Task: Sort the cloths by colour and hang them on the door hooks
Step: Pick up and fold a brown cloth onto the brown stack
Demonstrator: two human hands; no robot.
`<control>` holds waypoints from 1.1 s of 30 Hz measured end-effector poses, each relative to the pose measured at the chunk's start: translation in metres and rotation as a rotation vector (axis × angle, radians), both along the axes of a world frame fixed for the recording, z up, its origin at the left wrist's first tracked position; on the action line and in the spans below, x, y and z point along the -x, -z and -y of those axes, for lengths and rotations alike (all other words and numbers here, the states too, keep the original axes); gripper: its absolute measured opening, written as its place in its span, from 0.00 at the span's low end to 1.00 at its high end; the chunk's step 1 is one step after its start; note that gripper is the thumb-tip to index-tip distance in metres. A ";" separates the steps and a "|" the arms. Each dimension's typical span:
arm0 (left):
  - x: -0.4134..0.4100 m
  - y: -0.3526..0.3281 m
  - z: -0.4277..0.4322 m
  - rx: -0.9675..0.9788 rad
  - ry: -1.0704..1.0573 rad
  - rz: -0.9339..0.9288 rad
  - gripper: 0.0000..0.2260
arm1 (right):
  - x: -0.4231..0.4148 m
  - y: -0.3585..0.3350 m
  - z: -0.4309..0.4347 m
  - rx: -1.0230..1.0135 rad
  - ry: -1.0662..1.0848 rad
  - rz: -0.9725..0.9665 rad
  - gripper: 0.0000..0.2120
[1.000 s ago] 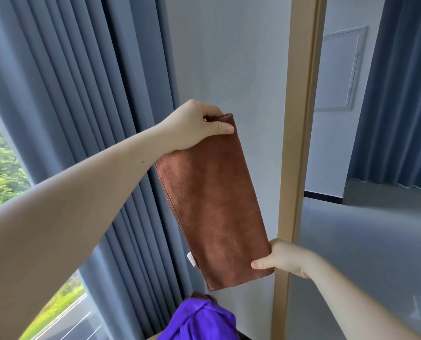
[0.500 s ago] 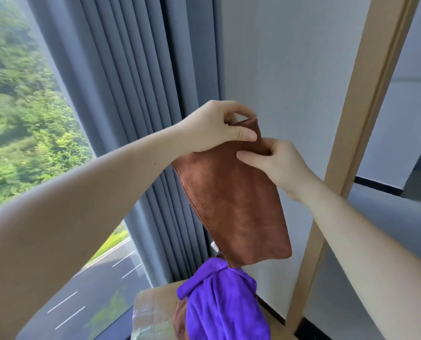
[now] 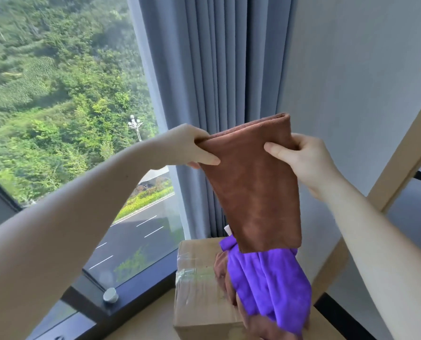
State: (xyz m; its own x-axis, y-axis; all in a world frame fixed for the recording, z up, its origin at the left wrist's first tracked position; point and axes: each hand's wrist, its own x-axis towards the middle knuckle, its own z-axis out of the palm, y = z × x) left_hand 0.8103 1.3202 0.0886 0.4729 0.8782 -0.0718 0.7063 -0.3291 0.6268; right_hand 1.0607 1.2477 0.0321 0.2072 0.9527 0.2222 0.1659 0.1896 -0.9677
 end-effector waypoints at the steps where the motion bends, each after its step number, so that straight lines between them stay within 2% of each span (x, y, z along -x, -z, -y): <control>1: 0.011 0.007 0.003 0.018 -0.026 0.098 0.06 | 0.007 0.003 0.003 -0.001 0.013 -0.008 0.01; 4: 0.045 0.033 0.019 0.064 -0.079 0.387 0.09 | 0.035 0.014 0.012 -0.007 0.038 -0.020 0.01; 6: 0.064 0.053 0.035 0.092 -0.105 0.548 0.07 | 0.056 0.022 0.020 -0.008 0.034 -0.026 0.01; 11: 0.106 0.095 0.074 0.116 -0.158 0.720 0.07 | 0.101 0.046 0.043 0.024 0.001 -0.075 0.05; 23: 0.173 0.190 0.109 0.329 -0.190 0.619 0.08 | 0.162 0.153 0.080 0.362 -0.065 -0.118 0.07; 29: 0.178 0.248 0.096 0.354 -0.278 0.501 0.05 | 0.165 0.205 0.061 0.510 -0.095 -0.056 0.08; 33: 0.167 0.278 0.069 0.363 -0.376 0.489 0.05 | 0.161 0.234 0.025 0.572 -0.101 -0.014 0.07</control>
State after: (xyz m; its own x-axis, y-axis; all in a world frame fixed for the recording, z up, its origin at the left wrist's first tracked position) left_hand 0.6430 1.2508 -0.1894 0.1958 0.9490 -0.2471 0.3408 0.1704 0.9246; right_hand 0.9000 1.2224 -0.2022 0.1085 0.9356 -0.3361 0.1609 -0.3502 -0.9228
